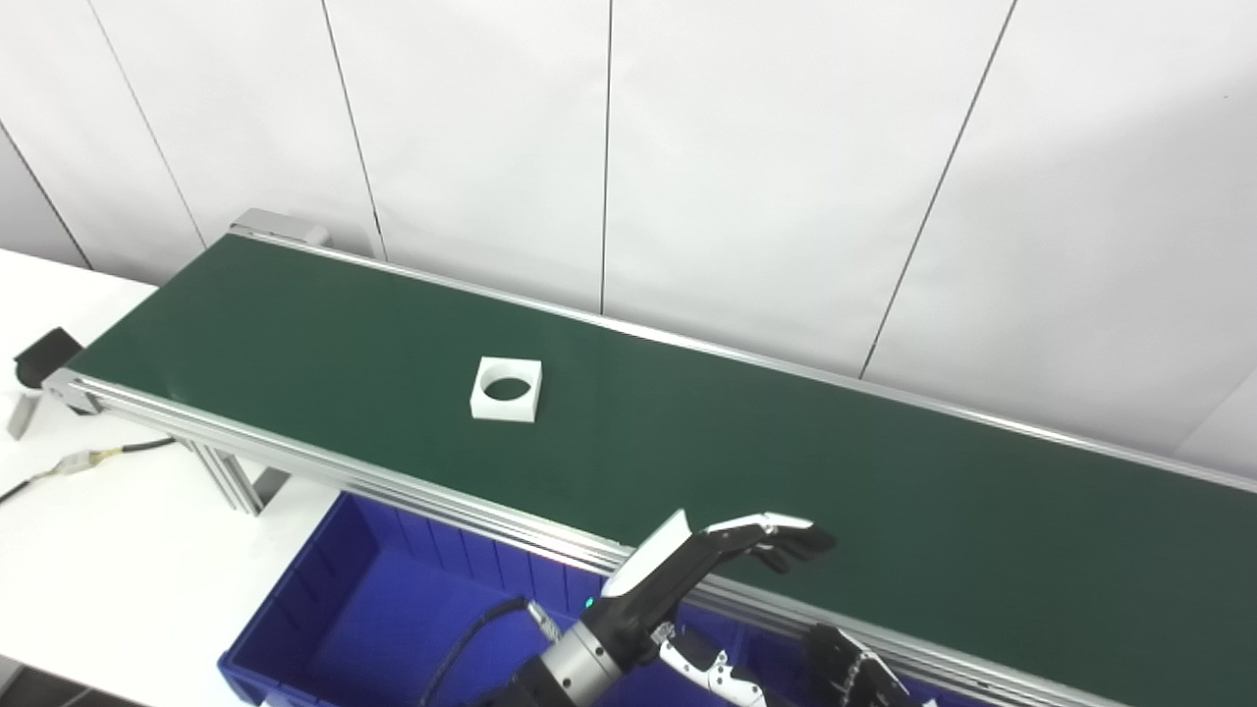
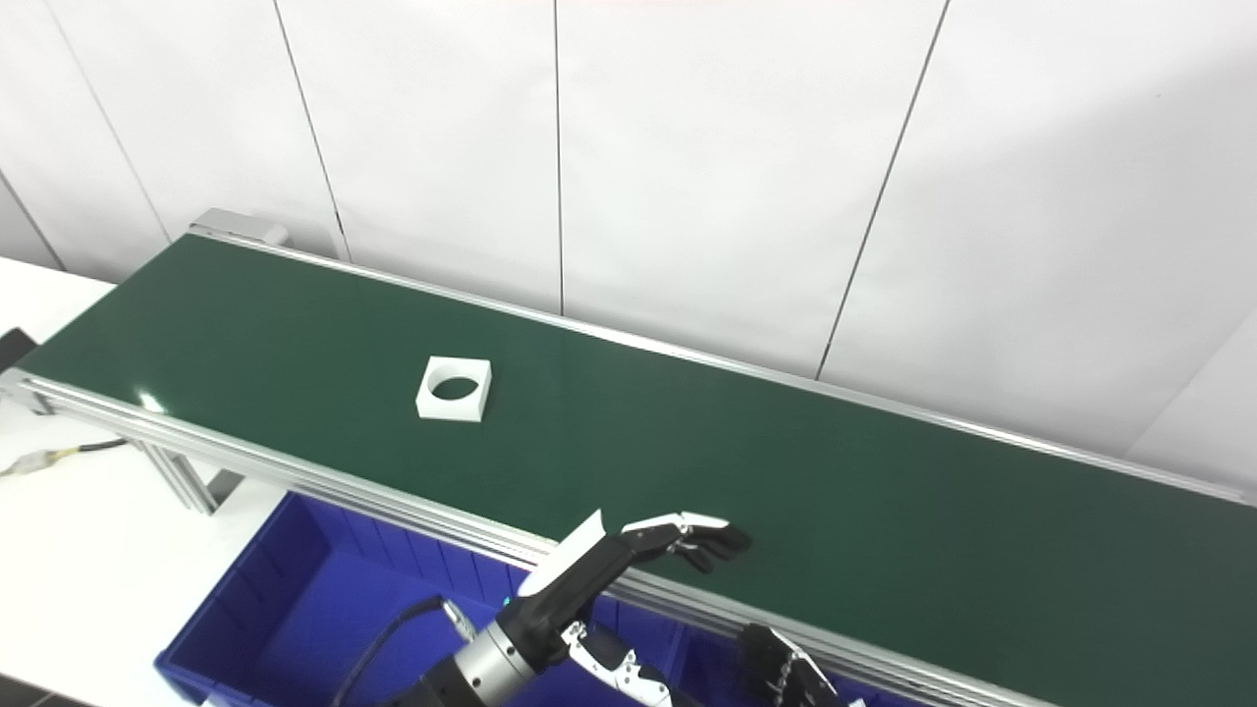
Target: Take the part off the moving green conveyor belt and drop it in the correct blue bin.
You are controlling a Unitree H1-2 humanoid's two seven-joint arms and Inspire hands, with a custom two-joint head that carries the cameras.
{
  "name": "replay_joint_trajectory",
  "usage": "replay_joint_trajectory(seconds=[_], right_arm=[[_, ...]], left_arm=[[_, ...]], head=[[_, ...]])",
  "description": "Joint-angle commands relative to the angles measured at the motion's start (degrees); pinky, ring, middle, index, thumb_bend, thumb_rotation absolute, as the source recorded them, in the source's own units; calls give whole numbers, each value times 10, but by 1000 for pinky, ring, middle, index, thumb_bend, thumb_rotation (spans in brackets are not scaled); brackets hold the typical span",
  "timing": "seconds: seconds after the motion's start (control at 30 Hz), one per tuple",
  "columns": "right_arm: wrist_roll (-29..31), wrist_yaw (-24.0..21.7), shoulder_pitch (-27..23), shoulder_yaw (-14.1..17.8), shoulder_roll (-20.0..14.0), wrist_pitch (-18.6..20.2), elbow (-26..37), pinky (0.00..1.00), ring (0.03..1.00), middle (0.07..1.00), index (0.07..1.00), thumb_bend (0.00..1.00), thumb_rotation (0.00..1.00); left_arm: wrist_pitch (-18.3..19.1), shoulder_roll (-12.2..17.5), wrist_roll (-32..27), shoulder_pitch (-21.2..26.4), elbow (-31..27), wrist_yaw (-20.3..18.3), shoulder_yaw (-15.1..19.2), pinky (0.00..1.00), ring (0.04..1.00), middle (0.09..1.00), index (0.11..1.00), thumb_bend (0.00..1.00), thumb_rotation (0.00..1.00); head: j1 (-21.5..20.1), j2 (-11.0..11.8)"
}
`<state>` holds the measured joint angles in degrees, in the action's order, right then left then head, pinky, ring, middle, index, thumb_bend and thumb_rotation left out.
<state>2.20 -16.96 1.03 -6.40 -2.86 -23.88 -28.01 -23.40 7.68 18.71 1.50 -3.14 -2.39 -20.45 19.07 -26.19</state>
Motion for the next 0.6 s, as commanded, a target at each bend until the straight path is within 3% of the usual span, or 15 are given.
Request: replay_joint_trajectory(seconds=[0.0, 0.07, 0.17, 0.57], right_arm=[[9, -11, -9, 8, 6, -30, 7, 761, 817, 818, 827, 832, 81], [9, -13, -10, 12, 7, -30, 4, 760, 816, 820, 827, 834, 69], [7, -17, -12, 15, 9, -30, 2, 765, 818, 818, 827, 828, 59], [2, -20, -10, 18, 14, -30, 3, 770, 817, 809, 816, 819, 54]], left_arm=[[9, 6, 35, 45, -37, -4, 17, 616, 726, 780, 787, 863, 129], [22, 17, 67, 76, -48, -13, 31, 585, 711, 781, 791, 864, 72], [35, 37, 106, 120, -39, -21, 48, 573, 701, 775, 786, 873, 96], [57, 99, 208, 251, 117, 8, 82, 480, 612, 742, 764, 927, 90]], head=[[4, 1], [5, 2], [4, 2], [-5, 1]])
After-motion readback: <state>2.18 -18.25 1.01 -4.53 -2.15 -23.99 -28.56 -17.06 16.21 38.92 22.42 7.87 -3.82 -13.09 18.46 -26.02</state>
